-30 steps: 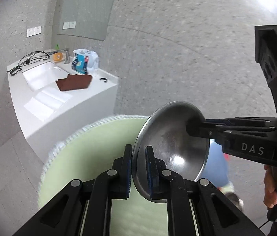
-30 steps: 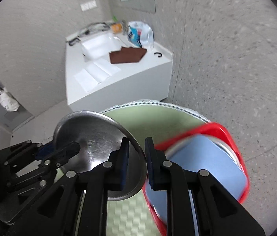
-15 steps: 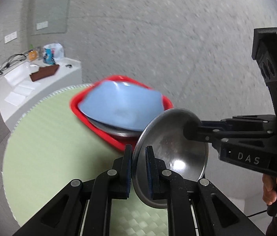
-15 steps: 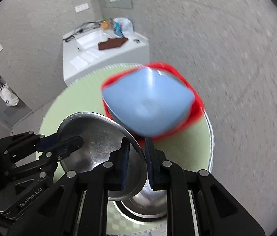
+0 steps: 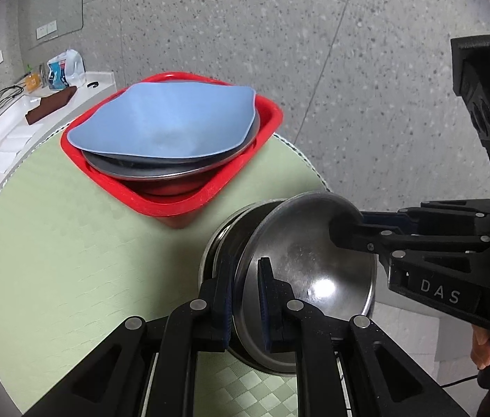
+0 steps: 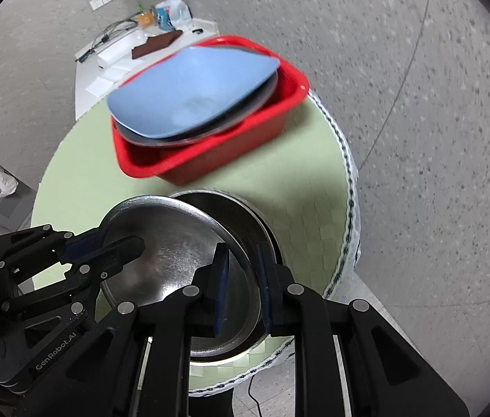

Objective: Organize plates and bowls

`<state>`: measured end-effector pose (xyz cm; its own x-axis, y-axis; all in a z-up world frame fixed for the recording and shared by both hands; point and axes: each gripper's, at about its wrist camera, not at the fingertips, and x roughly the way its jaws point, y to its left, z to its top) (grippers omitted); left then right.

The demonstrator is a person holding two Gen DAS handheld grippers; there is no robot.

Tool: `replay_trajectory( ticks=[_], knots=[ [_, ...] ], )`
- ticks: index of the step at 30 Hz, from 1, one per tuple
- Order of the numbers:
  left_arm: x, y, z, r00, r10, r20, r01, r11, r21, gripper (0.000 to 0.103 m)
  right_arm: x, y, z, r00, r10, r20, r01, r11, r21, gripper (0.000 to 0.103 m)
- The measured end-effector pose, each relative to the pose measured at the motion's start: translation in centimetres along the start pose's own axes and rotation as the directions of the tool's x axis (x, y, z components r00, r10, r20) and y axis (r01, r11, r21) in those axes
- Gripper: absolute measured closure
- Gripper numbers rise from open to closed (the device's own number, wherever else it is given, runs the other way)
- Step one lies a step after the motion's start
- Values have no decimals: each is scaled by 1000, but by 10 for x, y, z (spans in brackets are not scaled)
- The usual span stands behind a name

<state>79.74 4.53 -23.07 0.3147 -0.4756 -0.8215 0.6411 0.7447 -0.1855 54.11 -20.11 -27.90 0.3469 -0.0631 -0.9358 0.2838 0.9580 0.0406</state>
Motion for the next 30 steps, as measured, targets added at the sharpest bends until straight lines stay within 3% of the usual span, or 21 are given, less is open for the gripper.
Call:
replay_trajectory(
  ticks=[5,10,12,13,14,15,17,20,22,25,30],
  knots=[
    [16,-3,3,1000,11,2,-11,1000,-3,90,4,-5,-3,999,-32,28,32,999,2,87],
    [13,-1,-6,999,25,36,-25,999,-22,84,7,-9,-11,998,-12,62,11,1000,17,84],
    [4,-2,-10,996,35,81,-33,999,-24,59,4,-12,-15,996,-1,89,-2,999,42,63],
    [-3,-1,-13,993,52,108,-49,998,-28,50,0,-14,-18,994,7,109,-13,998,60,58],
    [-9,-1,-15,989,67,135,-63,997,-33,34,-5,-17,-21,991,14,134,-24,997,75,53],
    [-17,-1,-19,981,85,172,-79,996,-41,27,-11,-19,-24,987,20,158,-34,995,89,52],
    [-34,-1,-26,963,117,242,-108,993,-53,24,-24,-24,-33,978,13,207,-41,991,129,51],
    [-49,-1,-37,936,179,302,-162,984,-80,9,-39,-33,-47,963,-6,269,-51,978,203,37],
    [-58,-3,-44,916,215,339,-189,976,-108,5,-46,-37,-54,956,-6,292,-63,972,227,36],
    [-61,-6,-58,902,242,358,-204,969,-140,1,-50,-39,-65,948,8,317,-96,960,262,32],
    [-50,-7,-73,924,240,298,-198,966,-163,1,-33,-38,-79,955,55,290,-143,946,290,29]
  ],
)
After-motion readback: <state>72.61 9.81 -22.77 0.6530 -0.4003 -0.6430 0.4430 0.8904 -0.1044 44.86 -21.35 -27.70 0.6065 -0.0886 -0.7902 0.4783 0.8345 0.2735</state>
